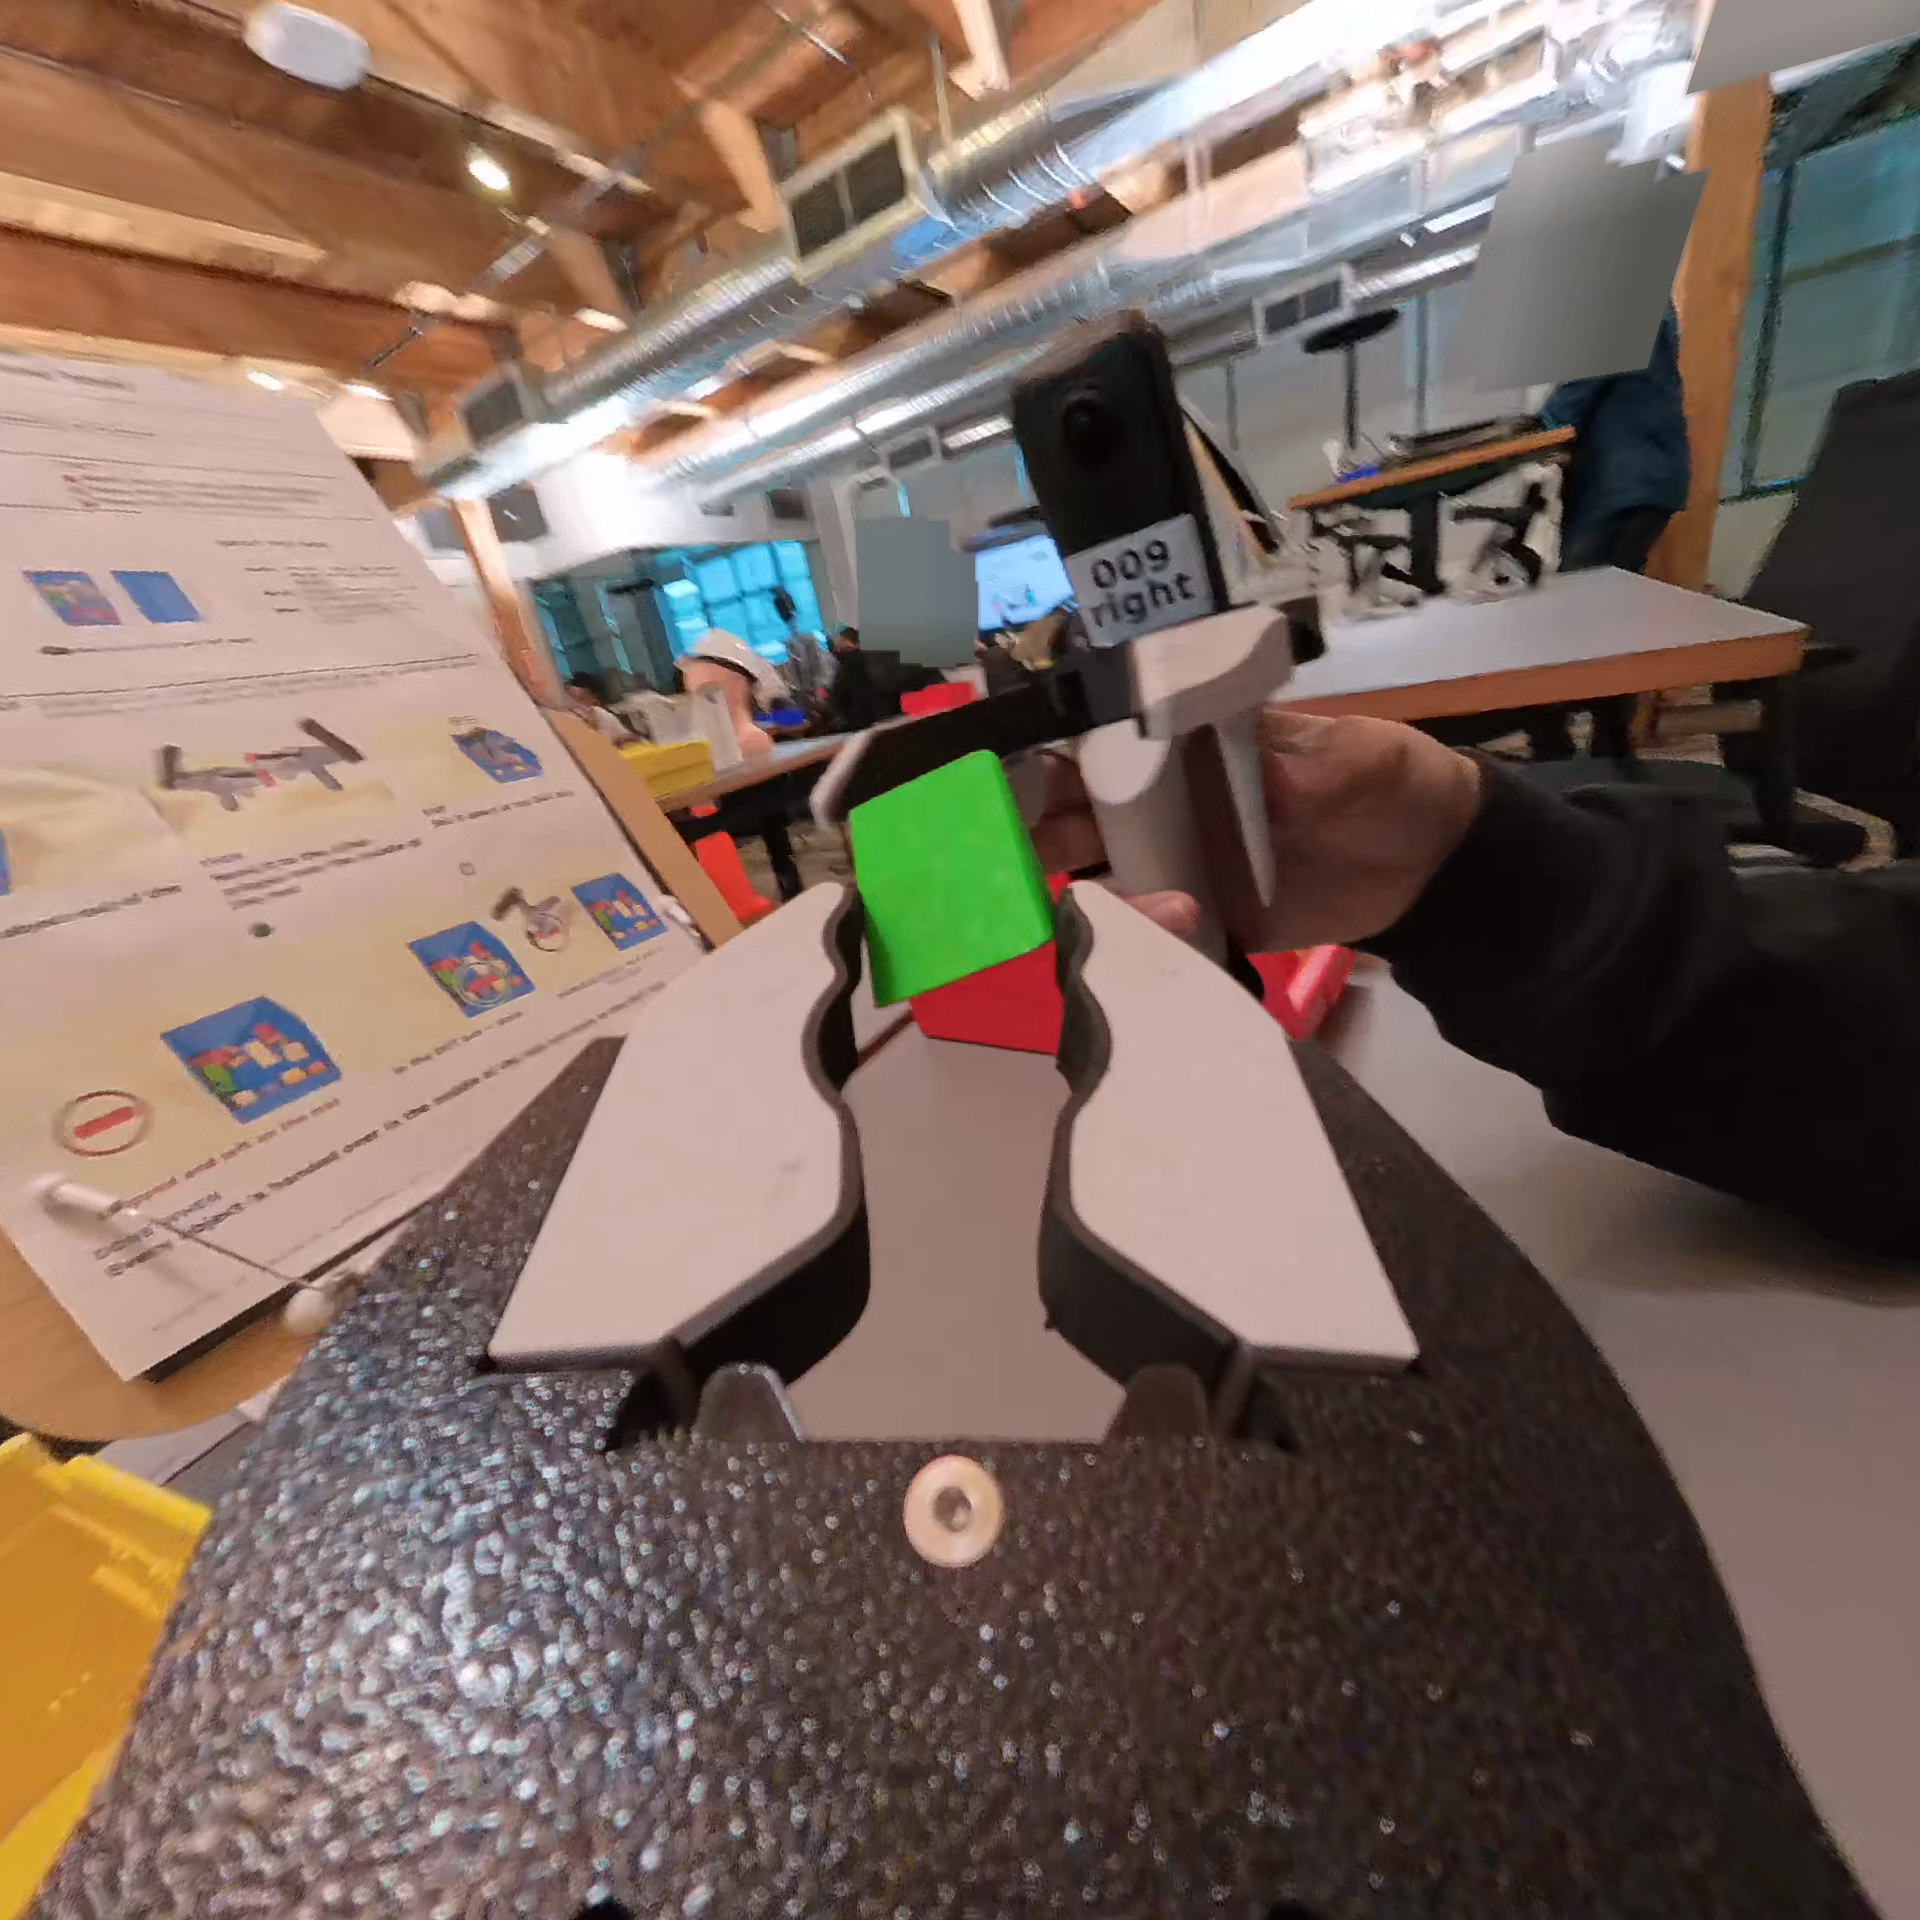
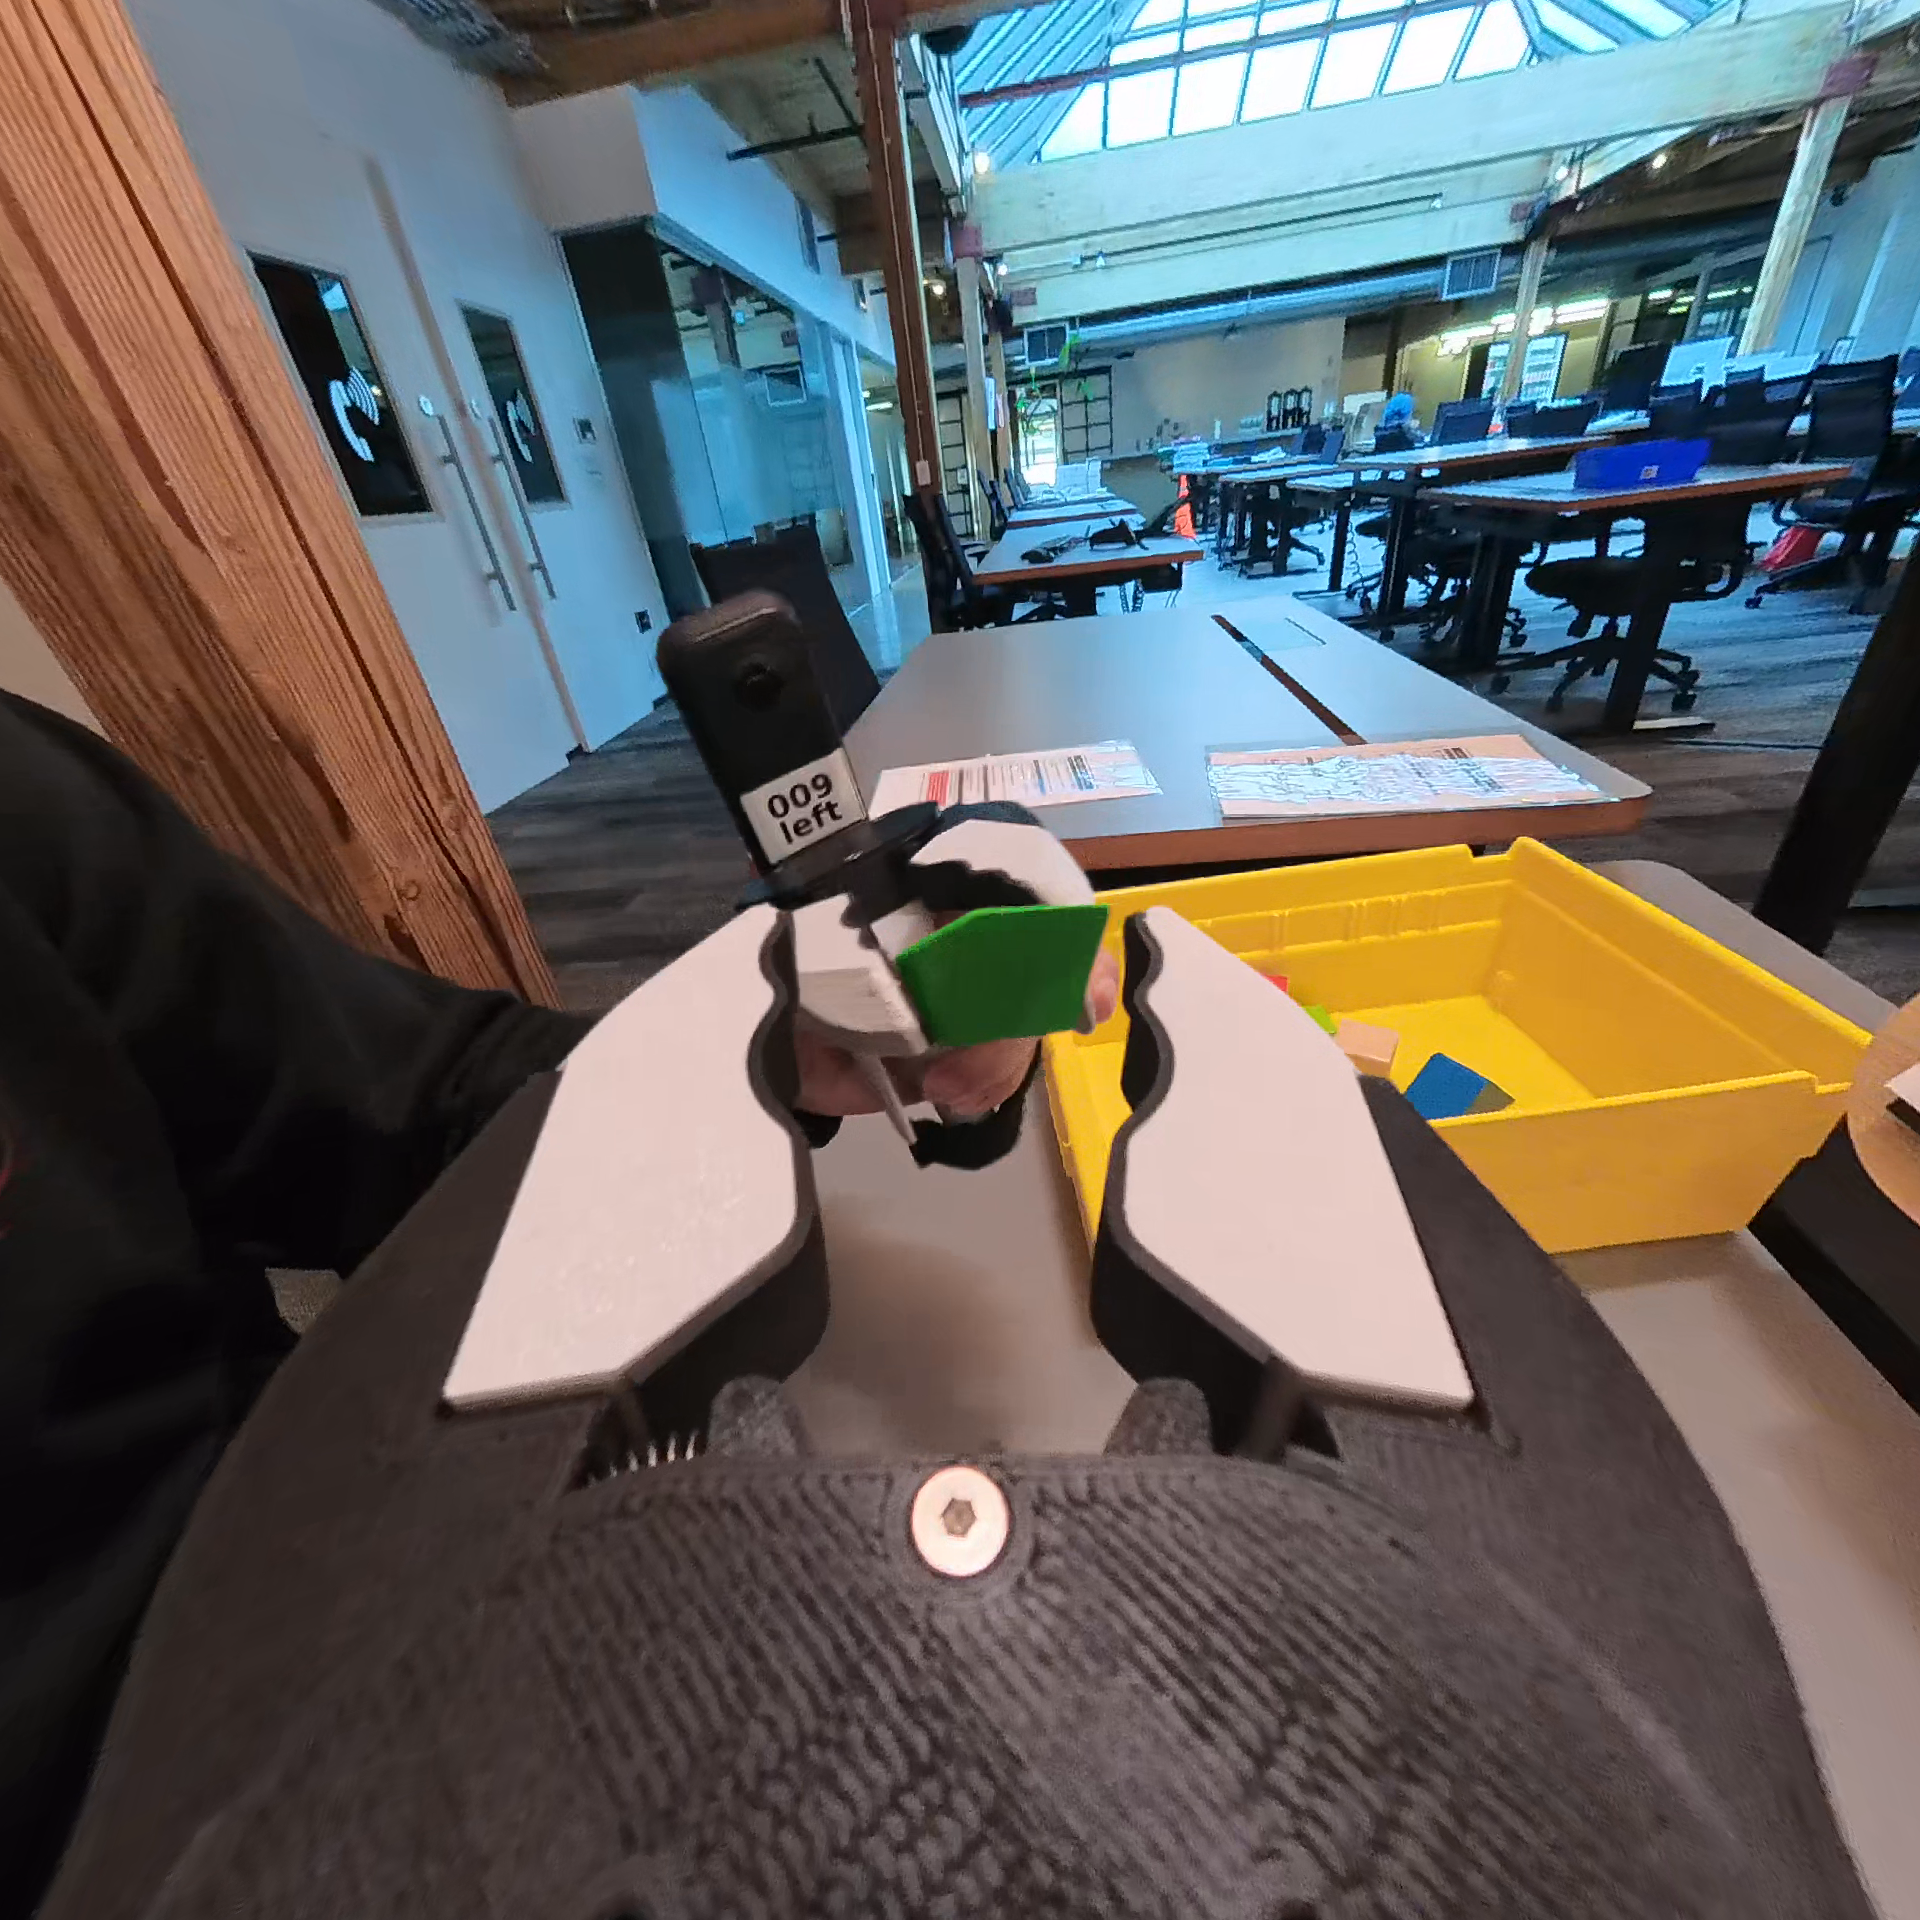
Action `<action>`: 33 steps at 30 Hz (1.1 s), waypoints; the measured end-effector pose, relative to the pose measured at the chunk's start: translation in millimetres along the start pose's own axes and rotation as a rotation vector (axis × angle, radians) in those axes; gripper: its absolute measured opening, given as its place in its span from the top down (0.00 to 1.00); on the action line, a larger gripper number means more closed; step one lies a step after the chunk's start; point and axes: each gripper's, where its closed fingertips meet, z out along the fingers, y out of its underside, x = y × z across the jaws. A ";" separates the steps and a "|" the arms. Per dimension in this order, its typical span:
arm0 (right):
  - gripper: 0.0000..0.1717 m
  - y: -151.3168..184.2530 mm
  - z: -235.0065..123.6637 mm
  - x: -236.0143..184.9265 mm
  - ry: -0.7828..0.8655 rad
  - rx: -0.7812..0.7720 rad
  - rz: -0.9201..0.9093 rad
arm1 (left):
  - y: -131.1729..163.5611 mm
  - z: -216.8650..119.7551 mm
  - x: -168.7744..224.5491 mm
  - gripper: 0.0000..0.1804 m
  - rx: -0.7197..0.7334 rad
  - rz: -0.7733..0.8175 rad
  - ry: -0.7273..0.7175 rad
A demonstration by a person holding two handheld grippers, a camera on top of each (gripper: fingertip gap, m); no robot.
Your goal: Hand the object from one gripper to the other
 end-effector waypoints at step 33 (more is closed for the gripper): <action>0.80 44.8 -364.2 122.0 1.365 -0.433 0.088 | 54.5 -5.3 -37.7 0.64 -0.277 -0.112 -0.191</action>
